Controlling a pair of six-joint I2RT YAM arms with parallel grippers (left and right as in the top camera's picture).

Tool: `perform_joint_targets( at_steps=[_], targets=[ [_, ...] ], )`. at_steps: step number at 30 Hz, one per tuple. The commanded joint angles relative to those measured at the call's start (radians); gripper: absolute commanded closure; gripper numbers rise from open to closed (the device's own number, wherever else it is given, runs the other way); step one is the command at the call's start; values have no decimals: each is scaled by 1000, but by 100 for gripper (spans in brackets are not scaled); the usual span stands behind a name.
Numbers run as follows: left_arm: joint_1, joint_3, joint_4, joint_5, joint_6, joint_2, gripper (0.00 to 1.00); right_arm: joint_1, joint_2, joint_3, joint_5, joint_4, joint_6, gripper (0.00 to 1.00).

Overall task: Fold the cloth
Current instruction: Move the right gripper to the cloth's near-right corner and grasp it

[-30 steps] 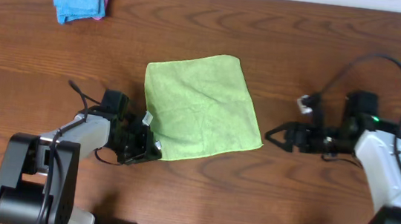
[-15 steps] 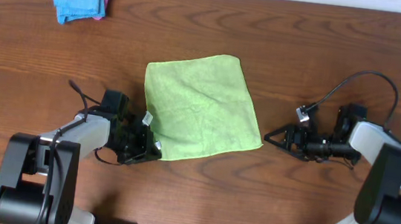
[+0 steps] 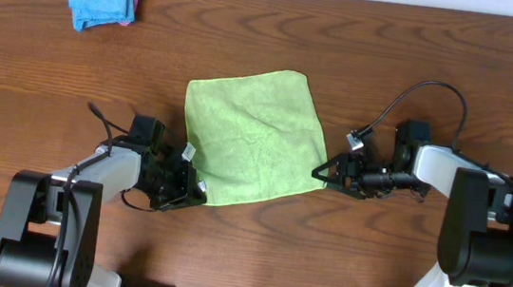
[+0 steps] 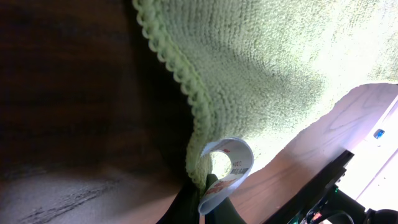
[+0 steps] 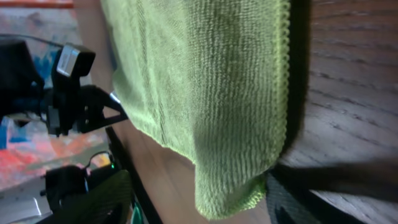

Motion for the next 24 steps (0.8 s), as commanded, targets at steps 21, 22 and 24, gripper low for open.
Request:
perform_joint_targets(
  at_steps=[21, 22, 24],
  targets=[
    [-2, 9, -7, -34, 3, 7, 94, -4, 60, -26, 386, -26, 149, 85],
    [-2, 9, -8, -34, 3, 7, 94, -4, 60, -26, 386, -26, 149, 89],
    [-2, 9, -8, -34, 3, 7, 94, -4, 60, -26, 386, -25, 152, 98]
  ],
)
